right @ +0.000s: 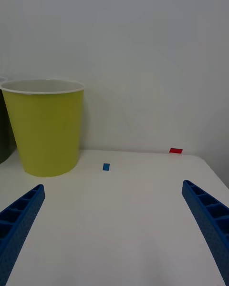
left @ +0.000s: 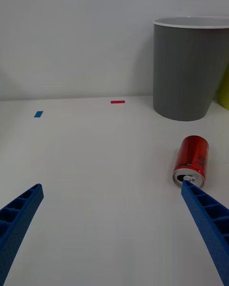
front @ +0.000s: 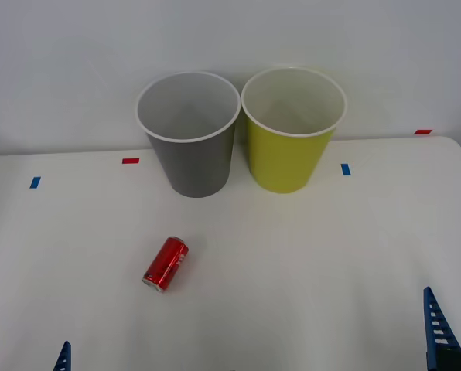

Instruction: Put cans in the gray bin and PET bottles in the light green bin.

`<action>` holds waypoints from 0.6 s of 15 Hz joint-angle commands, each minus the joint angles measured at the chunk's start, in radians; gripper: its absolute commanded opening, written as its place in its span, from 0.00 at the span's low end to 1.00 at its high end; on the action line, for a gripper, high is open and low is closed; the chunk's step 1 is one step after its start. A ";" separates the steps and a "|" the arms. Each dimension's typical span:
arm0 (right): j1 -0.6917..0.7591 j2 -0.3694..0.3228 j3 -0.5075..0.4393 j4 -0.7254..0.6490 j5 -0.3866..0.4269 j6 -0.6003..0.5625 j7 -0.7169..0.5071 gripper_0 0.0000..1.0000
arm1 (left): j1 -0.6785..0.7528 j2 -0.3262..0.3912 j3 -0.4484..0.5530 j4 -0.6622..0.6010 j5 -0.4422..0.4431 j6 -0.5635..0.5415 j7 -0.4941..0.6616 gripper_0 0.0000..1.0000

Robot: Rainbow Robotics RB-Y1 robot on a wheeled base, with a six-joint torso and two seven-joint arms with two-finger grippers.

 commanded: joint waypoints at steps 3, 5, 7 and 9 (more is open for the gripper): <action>0.000 0.000 0.000 0.000 0.000 0.000 0.000 1.00 | 0.000 0.000 0.000 0.000 0.000 0.000 0.000 1.00; 0.000 0.000 0.000 0.000 0.000 0.000 0.000 1.00 | 0.000 0.000 0.000 0.000 0.000 0.000 0.000 1.00; 0.000 0.000 0.000 0.000 0.000 0.000 0.000 1.00 | 0.000 0.000 0.000 0.000 0.000 0.000 0.000 1.00; 0.000 0.000 0.000 0.000 0.000 0.000 0.000 1.00 | 0.000 0.000 0.000 0.000 0.000 0.000 0.000 1.00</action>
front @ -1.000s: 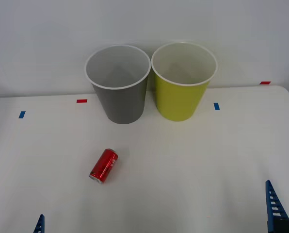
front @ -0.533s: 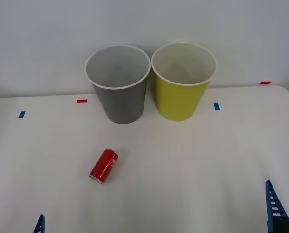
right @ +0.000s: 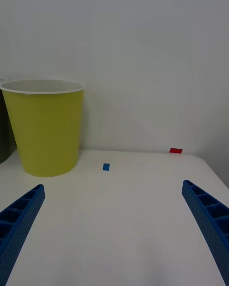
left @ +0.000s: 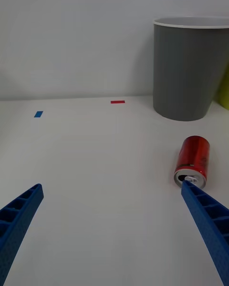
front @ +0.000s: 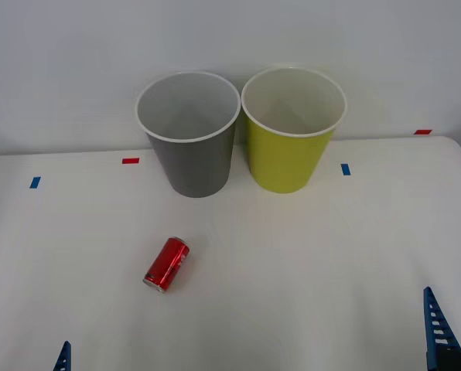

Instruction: Put cans in the gray bin and PET bottles in the light green bin.

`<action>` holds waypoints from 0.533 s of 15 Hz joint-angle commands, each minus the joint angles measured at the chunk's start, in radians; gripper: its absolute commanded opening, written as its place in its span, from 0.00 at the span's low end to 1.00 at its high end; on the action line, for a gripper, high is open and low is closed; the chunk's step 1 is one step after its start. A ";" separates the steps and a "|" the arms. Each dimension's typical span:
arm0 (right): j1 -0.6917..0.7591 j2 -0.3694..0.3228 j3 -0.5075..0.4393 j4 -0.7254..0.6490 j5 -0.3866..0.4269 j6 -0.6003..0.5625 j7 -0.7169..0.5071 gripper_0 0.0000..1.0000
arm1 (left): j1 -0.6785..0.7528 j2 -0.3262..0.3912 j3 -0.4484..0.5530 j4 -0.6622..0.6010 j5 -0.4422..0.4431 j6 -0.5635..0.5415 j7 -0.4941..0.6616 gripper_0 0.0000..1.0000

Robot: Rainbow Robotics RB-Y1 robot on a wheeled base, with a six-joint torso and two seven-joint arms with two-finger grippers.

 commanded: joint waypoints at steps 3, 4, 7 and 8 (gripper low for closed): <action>0.000 0.000 0.000 0.000 0.000 0.000 0.000 1.00 | 0.000 0.000 0.000 0.000 0.000 0.000 0.000 1.00; 0.000 0.000 0.000 0.000 0.000 0.000 0.000 1.00 | 0.000 0.000 0.000 0.000 0.000 0.000 0.000 1.00; 0.000 0.000 0.000 0.000 0.000 0.000 0.000 1.00 | 0.000 0.000 0.000 0.000 0.000 0.000 0.000 1.00; 0.000 0.000 0.000 0.000 0.000 0.000 0.000 1.00 | 0.000 0.000 0.000 0.000 0.000 0.000 0.000 1.00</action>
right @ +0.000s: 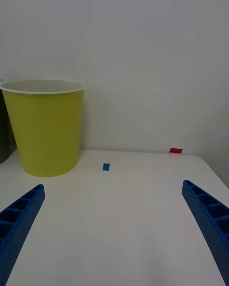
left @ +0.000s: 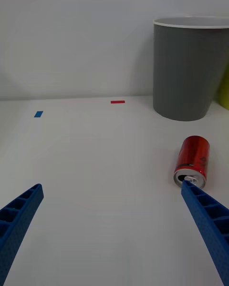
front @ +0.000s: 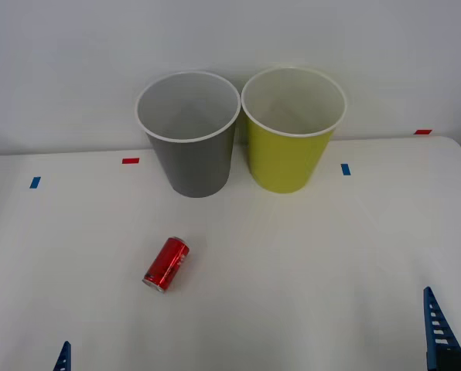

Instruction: Put cans in the gray bin and PET bottles in the light green bin.

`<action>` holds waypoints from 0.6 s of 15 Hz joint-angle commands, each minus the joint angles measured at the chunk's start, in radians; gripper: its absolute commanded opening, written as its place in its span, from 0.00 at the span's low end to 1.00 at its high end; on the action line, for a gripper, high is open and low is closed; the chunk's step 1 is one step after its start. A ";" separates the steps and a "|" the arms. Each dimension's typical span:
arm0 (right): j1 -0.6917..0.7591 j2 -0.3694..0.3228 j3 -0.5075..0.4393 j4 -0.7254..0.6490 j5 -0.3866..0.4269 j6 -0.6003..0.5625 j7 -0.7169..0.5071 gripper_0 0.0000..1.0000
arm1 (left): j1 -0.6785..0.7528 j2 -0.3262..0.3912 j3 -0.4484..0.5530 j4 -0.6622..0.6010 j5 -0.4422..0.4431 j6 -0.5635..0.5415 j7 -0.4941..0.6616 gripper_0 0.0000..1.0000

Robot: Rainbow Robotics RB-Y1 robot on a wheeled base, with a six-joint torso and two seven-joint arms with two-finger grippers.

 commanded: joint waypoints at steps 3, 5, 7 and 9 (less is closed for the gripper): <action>0.000 0.000 0.000 0.000 0.000 0.000 0.000 1.00 | 0.000 0.000 0.000 0.000 0.000 0.000 0.000 1.00; 0.000 0.000 0.000 0.000 0.000 0.000 0.000 1.00 | 0.000 0.000 0.000 0.000 0.000 0.000 0.000 1.00; 0.000 0.000 0.000 0.000 0.000 0.000 0.000 1.00 | 0.000 0.000 0.000 0.000 0.000 0.000 0.000 1.00; 0.000 0.000 0.000 0.000 0.000 0.000 0.000 1.00 | 0.000 0.000 0.000 0.000 0.000 0.000 0.000 1.00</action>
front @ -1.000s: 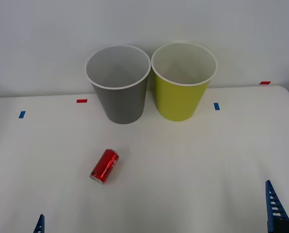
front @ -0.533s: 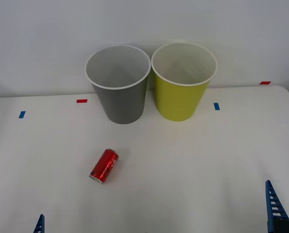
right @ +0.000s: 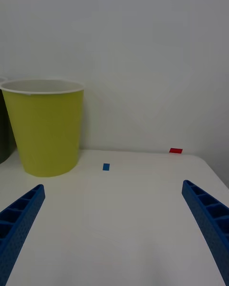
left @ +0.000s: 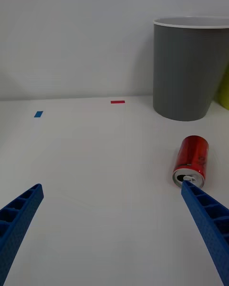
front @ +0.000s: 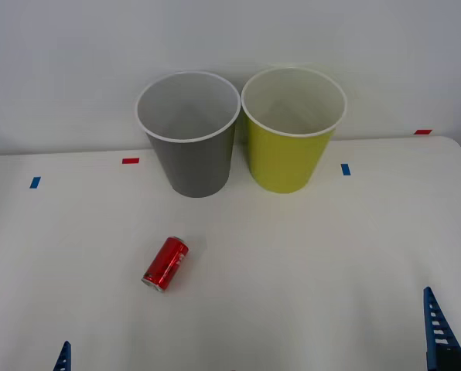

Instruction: Put cans in the gray bin and PET bottles in the light green bin.

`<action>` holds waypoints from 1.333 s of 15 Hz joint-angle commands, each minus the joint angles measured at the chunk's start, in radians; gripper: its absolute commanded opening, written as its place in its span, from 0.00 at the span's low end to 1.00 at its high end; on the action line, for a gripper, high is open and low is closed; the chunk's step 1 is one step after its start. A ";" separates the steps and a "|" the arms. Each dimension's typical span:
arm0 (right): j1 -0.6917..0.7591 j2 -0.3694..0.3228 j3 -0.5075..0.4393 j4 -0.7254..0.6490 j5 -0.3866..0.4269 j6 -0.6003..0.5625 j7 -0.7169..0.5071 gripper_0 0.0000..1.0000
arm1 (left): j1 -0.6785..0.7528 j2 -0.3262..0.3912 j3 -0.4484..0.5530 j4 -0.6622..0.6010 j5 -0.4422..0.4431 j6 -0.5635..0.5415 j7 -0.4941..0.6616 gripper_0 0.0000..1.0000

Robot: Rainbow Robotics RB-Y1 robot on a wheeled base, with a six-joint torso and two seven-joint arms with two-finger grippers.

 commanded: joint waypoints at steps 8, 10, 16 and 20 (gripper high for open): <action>0.000 0.000 0.000 0.000 0.000 0.000 0.000 1.00 | -0.092 0.054 -0.008 0.054 0.014 0.009 0.002 1.00; 0.000 0.000 0.000 0.000 0.000 0.000 0.000 1.00 | -0.141 0.127 -0.026 0.054 0.023 0.041 -0.005 1.00; 0.000 0.000 0.000 0.000 0.000 0.000 0.000 1.00 | -0.268 0.350 -0.075 0.054 0.026 0.158 -0.029 1.00; 0.000 0.000 0.000 0.000 0.000 0.000 0.000 1.00 | -0.370 0.414 -0.084 0.048 0.026 0.261 -0.031 1.00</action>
